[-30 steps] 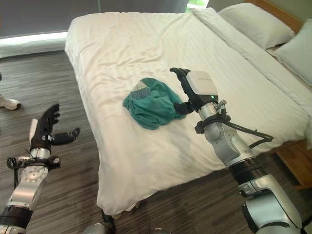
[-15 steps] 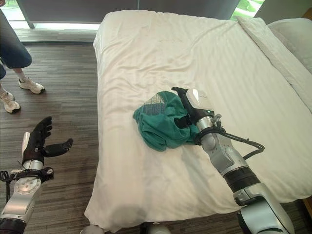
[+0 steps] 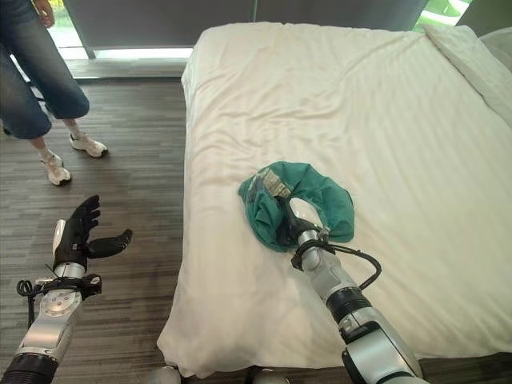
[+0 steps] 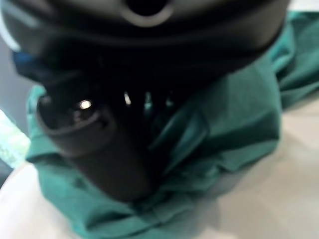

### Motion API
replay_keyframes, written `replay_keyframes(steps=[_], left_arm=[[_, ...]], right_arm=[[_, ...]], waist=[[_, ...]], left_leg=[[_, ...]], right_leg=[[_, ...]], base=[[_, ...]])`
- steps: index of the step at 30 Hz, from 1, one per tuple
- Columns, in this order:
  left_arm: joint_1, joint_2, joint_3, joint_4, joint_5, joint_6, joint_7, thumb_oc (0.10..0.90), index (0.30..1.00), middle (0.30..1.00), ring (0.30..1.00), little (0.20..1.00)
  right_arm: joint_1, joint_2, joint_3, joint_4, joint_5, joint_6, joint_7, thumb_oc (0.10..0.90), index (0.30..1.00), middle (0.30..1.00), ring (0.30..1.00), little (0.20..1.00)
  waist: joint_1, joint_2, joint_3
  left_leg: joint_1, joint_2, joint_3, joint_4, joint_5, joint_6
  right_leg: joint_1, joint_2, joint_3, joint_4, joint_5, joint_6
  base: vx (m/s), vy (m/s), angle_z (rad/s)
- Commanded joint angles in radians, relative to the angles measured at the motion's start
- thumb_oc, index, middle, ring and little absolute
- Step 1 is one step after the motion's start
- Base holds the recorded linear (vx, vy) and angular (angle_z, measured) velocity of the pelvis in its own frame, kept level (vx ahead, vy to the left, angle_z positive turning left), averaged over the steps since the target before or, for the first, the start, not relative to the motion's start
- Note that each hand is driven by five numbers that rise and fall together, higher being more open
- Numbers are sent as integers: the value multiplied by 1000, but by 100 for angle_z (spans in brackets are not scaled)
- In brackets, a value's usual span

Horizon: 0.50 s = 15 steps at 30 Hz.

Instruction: Pick up bed clothes into laundry basket.

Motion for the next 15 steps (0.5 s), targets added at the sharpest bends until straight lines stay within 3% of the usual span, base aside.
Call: replay_keyframes(steps=[1,2,5,6,7,8,9,11,13,15], left_arm=[[-96,103,10,-60,-19,-115,0,800,900,900,900,900],[-112,106,13,-72,-32,-124,8,800,900,900,900,900],[-140,119,10,-75,-30,-127,7,800,900,900,900,900],[-150,150,21,-88,-38,-132,-2,800,900,900,900,900],[-147,164,30,-100,-44,-135,-7,800,900,900,900,900],[-148,163,29,-100,-44,-135,-7,800,900,900,900,900],[-125,174,56,-119,-39,-137,-9,800,900,900,900,900],[-99,180,93,-140,-33,-137,-6,800,900,900,900,900],[-82,181,124,-156,-25,-130,-2,800,900,900,900,900],[-77,185,148,-169,-15,-121,11,800,900,900,900,900]], right_arm=[[-70,-37,29,19,81,-6,66,400,300,300,300,300],[-88,-102,-36,-37,162,-19,33,400,300,300,300,300],[-98,-161,-95,-120,224,-34,-2,400,300,300,300,300],[-147,-298,-146,-230,241,-44,-23,400,300,300,300,300],[-166,-381,-172,-286,247,-51,-36,400,300,300,300,300],[-165,-383,-174,-288,247,-50,-35,400,300,300,300,300],[-166,-496,-243,-383,260,-66,-70,400,300,300,300,300],[-109,-598,-379,-484,301,-76,-121,400,300,300,300,300],[7,-641,-515,-608,292,-87,-157,400,300,300,300,300],[116,-632,-647,-702,273,-96,-198,400,300,300,300,300]], waist=[[8,-65,-33],[-12,-76,-39],[-30,-87,-48],[-54,-103,-58],[-68,-113,-62],[-65,-112,-62],[-92,-128,-73],[-131,-146,-88],[-167,-151,-96],[-198,-146,-95]], left_leg=[[-22,-26,37,5,-58,-5],[-17,-29,46,5,-66,-1],[-7,-34,59,5,-78,4],[-1,-37,73,5,-86,5],[4,-37,82,5,-89,5],[4,-37,84,5,-89,5],[16,-39,110,5,-99,7],[30,-43,137,5,-111,6],[37,-42,151,5,-115,6],[47,-34,173,5,-120,13]], right_leg=[[111,-78,9,6,-170,81],[107,-81,20,6,-160,89],[102,-88,37,6,-145,96],[95,-93,59,6,-118,105],[89,-92,73,6,-102,109],[89,-92,75,6,-101,109],[76,-92,106,6,-80,119],[68,-96,128,6,-43,132],[61,-96,138,12,-36,136],[40,-95,131,50,-27,141]], base=[[-28,104,1],[-23,81,0],[-16,125,-9],[-7,153,-24],[-8,128,-22],[-1,138,-29],[15,148,-44],[23,159,-63],[-8,106,-66],[-42,112,-41]])
